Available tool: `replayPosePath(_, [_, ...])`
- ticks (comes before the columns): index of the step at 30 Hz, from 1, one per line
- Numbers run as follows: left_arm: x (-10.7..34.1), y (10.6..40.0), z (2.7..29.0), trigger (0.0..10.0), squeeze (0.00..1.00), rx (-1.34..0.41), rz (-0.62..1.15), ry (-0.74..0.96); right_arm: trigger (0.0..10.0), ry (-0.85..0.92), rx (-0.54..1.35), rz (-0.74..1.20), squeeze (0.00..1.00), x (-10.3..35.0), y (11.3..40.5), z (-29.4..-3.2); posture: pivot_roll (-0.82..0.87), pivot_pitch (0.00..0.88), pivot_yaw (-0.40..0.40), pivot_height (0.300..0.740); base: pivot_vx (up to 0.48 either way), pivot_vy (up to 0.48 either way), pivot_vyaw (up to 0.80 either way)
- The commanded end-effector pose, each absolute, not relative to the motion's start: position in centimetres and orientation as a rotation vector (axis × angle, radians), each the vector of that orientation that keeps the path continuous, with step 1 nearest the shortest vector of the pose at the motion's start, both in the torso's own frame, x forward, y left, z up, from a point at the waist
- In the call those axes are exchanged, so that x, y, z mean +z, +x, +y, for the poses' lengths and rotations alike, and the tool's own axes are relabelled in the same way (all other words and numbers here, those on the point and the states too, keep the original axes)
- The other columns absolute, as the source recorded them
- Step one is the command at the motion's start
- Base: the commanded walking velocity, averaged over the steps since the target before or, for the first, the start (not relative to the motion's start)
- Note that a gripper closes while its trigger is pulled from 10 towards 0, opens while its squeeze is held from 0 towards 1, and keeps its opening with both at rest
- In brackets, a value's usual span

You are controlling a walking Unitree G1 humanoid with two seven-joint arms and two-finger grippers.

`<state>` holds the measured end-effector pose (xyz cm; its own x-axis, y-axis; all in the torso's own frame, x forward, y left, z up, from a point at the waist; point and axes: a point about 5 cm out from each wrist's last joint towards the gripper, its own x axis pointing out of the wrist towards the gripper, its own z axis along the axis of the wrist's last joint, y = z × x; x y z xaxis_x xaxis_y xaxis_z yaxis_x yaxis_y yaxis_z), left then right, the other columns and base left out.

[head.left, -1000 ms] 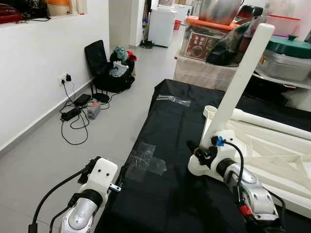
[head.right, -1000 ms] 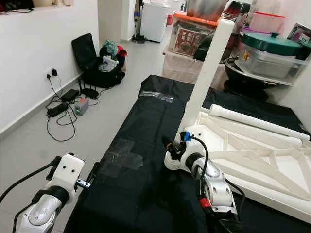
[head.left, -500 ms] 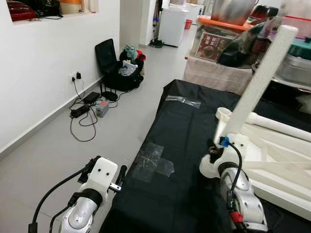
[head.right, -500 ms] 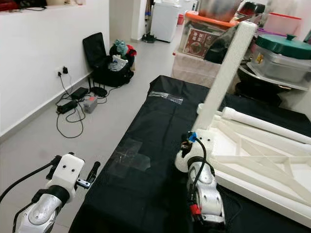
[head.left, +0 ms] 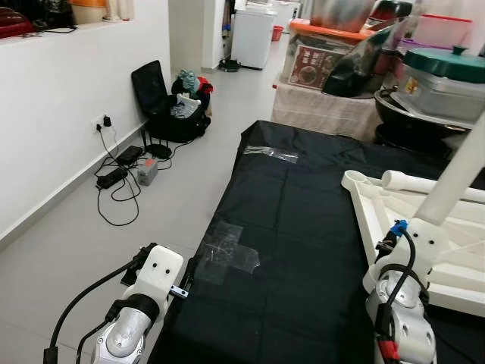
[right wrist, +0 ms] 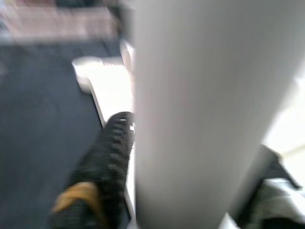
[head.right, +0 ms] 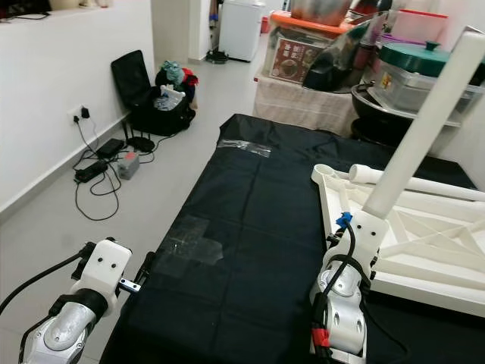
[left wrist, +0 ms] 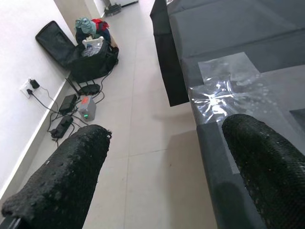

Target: Building children table

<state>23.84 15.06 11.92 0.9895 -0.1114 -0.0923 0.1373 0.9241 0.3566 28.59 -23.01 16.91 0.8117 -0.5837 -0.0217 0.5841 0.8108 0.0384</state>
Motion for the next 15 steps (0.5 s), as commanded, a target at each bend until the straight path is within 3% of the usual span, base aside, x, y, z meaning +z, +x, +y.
replayPosePath(1, [11.6, 23.8, 15.0, 10.0, 0.0, -0.125, 0.081, 0.375, 10.0, 0.054, -0.584, -0.053, 0.53, 18.1, 28.9, -22.5, 0.1, 0.0, -0.154, 0.74, 0.0, 0.0, 0.0])
replayPosePath(2, [11.6, 23.8, 15.0, 10.0, 0.0, -0.124, 0.081, 0.375, 10.0, 0.061, -0.539, -0.077, 0.0, 18.6, 29.3, -22.4, 0.1, 0.0, -0.154, 0.74, 0.0, 0.0, 0.0])
replayPosePath(4, [11.6, 23.8, 15.0, 10.0, 0.0, -0.124, 0.081, 0.375, 10.0, 0.064, -0.506, -0.093, 0.0, 18.9, 29.4, -22.2, 0.11, 0.0, -0.157, 0.74, 0.0, 0.0, 0.0])
replayPosePath(5, [11.6, 23.8, 15.0, 10.0, 0.0, -0.123, 0.081, 0.374, 10.0, 0.089, -0.327, -0.119, 0.0, 19.3, 30.1, -21.2, 0.1, 0.0, -0.156, 0.74, 0.0, 0.0, 0.0])
replayPosePath(6, [11.6, 23.8, 15.0, 10.0, 0.0, -0.123, 0.081, 0.374, 10.0, 0.089, -0.327, -0.119, 0.0, 19.3, 30.1, -21.2, 0.1, 0.0, -0.156, 0.74, 0.0, 0.0, 0.0])
replayPosePath(7, [11.6, 23.8, 15.0, 10.0, 0.0, -0.125, 0.081, 0.374, 10.0, 0.094, -0.116, -0.139, 0.0, 19.4, 30.3, -20.1, 0.1, 0.0, -0.156, 0.74, 0.0, 0.0, 0.0])
replayPosePath(9, [11.6, 23.8, 15.0, 10.0, 0.0, -0.125, 0.081, 0.374, 10.0, 0.094, -0.116, -0.139, 0.0, 19.4, 30.3, -20.1, 0.1, 0.0, -0.156, 0.74, 0.0, 0.0, 0.0])
replayPosePath(10, [11.6, 23.8, 14.9, 10.0, 0.0, -0.126, 0.082, 0.374, 10.0, 0.063, 0.072, -0.131, 0.0, 19.2, 30.2, -19.2, 0.1, 0.0, -0.151, 0.74, 0.0, 0.0, 0.0])
replayPosePath(11, [11.6, 23.8, 14.9, 10.0, 0.0, -0.126, 0.082, 0.374, 10.0, 0.063, 0.072, -0.131, 0.0, 19.2, 30.2, -19.2, 0.1, 0.0, -0.151, 0.74, 0.0, 0.0, 0.0])
replayPosePath(12, [11.6, 23.8, 15.0, 10.0, 0.0, -0.126, 0.081, 0.375, 10.0, 0.009, 0.298, -0.082, 0.0, 18.1, 29.3, -18.1, 0.12, 0.0, -0.161, 0.74, 0.0, 0.0, 0.0])
replayPosePath(13, [11.6, 23.8, 15.0, 10.0, 0.0, -0.126, 0.081, 0.375, 10.0, 0.009, 0.298, -0.082, 0.0, 18.1, 29.3, -18.1, 0.12, 0.0, -0.161, 0.74, 0.0, 0.0, 0.0])
replayPosePath(14, [11.6, 23.8, 15.0, 10.0, 0.0, -0.125, 0.081, 0.376, 10.0, -0.03, 0.43, -0.029, 0.0, 17.1, 28.6, -17.5, 0.12, 0.0, -0.162, 0.74, 0.0, 0.0, 0.0])
replayPosePath(15, [11.6, 23.8, 15.1, 10.0, 0.0, -0.124, 0.08, 0.379, 0.0, -0.059, 0.5, 0.026, 0.0, 15.9, 28.2, -17.1, 0.12, 0.0, -0.163, 0.74, 0.0, 0.0, 0.0])
